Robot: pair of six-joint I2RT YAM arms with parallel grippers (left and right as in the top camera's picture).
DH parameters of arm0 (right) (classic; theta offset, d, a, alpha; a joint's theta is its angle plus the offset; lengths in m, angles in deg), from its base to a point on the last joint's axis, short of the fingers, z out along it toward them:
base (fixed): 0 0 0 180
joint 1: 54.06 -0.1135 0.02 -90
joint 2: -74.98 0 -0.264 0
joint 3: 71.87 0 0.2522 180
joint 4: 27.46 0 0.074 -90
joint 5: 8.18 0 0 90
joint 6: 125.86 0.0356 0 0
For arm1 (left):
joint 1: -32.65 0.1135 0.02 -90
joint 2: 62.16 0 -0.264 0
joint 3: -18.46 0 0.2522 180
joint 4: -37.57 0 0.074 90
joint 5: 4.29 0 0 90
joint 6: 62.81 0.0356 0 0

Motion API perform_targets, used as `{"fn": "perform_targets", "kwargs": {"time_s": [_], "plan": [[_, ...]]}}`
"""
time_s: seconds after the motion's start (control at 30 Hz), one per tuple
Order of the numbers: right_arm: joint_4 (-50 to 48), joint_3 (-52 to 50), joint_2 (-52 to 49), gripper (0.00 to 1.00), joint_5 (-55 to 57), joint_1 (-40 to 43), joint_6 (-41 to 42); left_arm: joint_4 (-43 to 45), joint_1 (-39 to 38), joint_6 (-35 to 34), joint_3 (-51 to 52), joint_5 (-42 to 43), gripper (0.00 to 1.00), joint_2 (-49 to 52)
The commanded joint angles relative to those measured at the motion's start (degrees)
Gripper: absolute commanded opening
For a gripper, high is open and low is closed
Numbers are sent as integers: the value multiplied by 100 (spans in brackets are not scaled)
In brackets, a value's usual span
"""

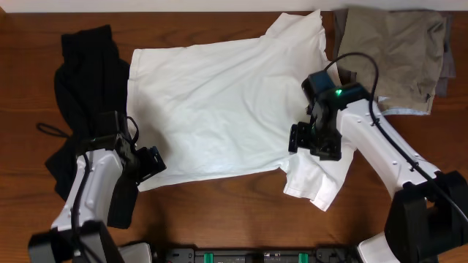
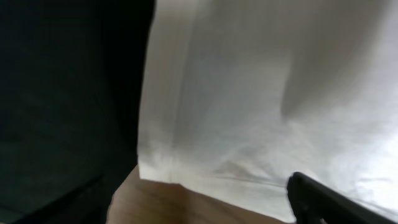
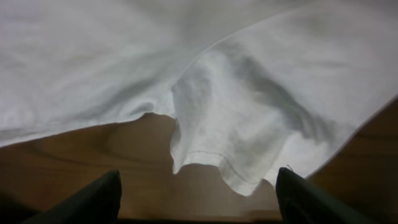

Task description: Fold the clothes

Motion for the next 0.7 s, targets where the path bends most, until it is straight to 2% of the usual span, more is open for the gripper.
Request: {"fn": "perform_targets", "kwargs": {"time_s": [0.0, 0.23, 0.47, 0.67], "plan": [[-201, -175, 46, 77, -271, -57, 70, 17, 20, 13, 17, 153, 85, 214], [-470, -341, 46, 75, -170, -52, 68, 35, 20, -699, 17, 227, 68, 302], [-780, -579, 46, 72, -94, -52, 177, 120, 20, -1569, 17, 219, 68, 319], [-857, -715, 46, 68, -94, -52, 291, 92, 20, -1904, 20, 149, 62, 319]]}}
